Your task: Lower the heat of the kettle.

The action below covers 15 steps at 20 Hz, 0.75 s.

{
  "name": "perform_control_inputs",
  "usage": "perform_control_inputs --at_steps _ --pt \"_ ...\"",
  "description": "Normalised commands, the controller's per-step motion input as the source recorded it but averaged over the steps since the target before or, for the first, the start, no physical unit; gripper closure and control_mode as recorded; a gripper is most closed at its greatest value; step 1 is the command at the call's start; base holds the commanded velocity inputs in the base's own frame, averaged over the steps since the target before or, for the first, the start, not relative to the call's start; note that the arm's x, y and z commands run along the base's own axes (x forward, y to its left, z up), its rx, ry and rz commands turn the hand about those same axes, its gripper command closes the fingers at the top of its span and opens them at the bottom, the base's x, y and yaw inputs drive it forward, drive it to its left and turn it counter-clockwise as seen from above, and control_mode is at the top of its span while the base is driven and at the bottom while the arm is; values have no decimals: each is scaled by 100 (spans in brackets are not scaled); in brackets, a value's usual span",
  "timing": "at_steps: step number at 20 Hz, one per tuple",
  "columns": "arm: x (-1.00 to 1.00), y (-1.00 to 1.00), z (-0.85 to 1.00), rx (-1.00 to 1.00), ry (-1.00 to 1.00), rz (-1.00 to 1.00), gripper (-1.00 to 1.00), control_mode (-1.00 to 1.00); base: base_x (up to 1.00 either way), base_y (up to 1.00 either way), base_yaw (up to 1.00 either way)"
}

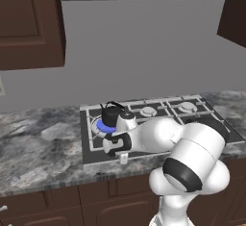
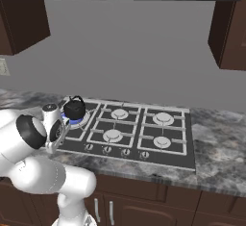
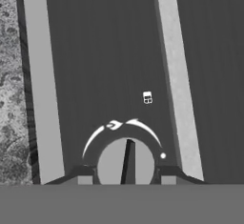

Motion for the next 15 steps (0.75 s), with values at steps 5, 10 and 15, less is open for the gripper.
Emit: perform_control_inputs --at_steps 5,10,15 --pt "-15 52 0 7 5 -70 100 -100 0 0 0" --pt "-15 57 0 8 5 -68 100 -100 0 0 0" --pt "-17 60 0 8 1 -65 100 -100 0 0 0"
